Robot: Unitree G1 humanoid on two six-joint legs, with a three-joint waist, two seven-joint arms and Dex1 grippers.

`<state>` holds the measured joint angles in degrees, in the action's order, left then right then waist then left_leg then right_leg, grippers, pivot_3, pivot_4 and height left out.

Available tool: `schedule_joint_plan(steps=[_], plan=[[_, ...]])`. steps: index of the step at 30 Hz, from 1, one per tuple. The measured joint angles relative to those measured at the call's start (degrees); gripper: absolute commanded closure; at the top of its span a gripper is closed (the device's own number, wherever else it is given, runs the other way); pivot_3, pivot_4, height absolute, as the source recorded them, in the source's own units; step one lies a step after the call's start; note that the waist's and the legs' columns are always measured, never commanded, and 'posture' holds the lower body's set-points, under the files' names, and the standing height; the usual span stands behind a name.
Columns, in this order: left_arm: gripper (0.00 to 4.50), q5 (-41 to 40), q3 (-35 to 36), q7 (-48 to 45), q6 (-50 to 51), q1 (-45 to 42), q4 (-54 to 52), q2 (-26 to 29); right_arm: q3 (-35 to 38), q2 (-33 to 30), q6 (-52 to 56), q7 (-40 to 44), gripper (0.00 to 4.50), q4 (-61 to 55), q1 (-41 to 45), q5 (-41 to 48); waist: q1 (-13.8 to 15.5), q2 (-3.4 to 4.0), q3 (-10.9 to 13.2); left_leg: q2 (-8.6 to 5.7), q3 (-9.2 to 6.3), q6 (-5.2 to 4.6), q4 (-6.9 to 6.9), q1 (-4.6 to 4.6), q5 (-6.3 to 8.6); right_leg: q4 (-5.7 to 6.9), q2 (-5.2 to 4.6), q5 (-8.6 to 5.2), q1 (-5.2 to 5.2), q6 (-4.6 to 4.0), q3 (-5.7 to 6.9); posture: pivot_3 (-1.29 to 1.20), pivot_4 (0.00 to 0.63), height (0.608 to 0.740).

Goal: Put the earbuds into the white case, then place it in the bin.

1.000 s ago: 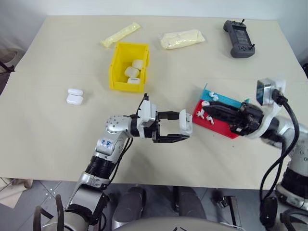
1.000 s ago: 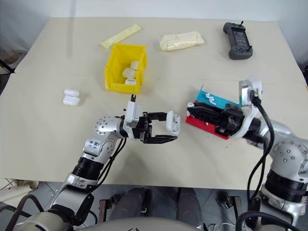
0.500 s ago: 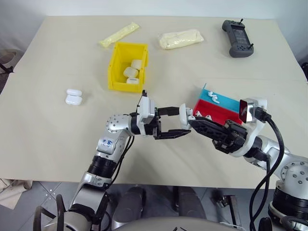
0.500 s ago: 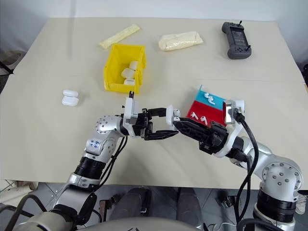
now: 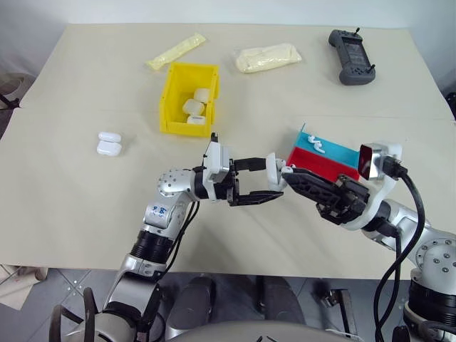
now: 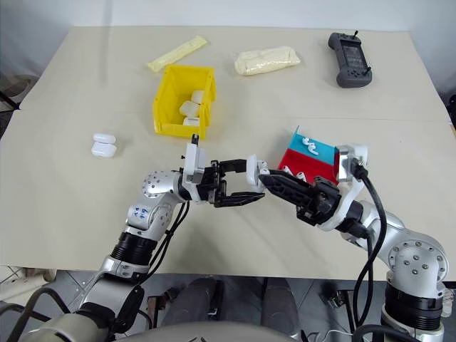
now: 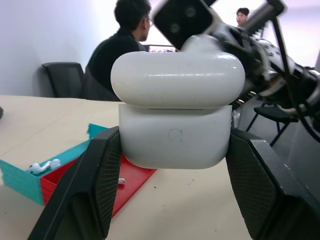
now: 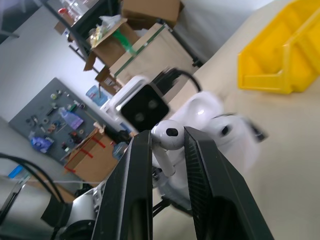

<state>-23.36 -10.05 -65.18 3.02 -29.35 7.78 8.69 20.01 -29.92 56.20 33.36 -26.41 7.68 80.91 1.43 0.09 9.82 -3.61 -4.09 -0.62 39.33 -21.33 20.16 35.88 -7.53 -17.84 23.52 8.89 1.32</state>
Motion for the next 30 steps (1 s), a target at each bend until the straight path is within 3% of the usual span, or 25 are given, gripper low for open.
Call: schedule_joint_plan(steps=[7,21,30], plan=[[1.73,0.00,0.00,0.02,0.00,0.02,0.00,0.01,-0.08,-0.96,-1.18,-0.73,3.98,1.70,-0.18,1.77,0.01,0.00,0.00,0.00,0.00,0.00,0.00,0.00,0.00,-0.01,0.00,0.00,-0.01,0.00,0.00,0.00,0.150,0.740],[1.73,0.13,-0.10,0.31,0.68,0.47,-0.01,0.29,-5.01,-1.83,-4.76,2.58,3.98,1.67,-0.68,-3.83,0.02,0.00,0.00,0.01,0.01,0.00,-0.01,0.01,0.00,-0.03,0.00,0.00,-0.01,0.00,0.00,0.00,0.150,0.740],[1.73,0.34,0.03,0.99,1.19,0.76,0.02,0.61,-8.55,-2.71,-11.65,7.04,3.98,-0.65,-1.09,-14.43,0.05,-0.01,0.00,0.00,0.01,0.00,-0.01,0.01,0.00,-0.04,0.01,0.00,-0.01,0.00,0.00,0.00,0.150,0.740]])
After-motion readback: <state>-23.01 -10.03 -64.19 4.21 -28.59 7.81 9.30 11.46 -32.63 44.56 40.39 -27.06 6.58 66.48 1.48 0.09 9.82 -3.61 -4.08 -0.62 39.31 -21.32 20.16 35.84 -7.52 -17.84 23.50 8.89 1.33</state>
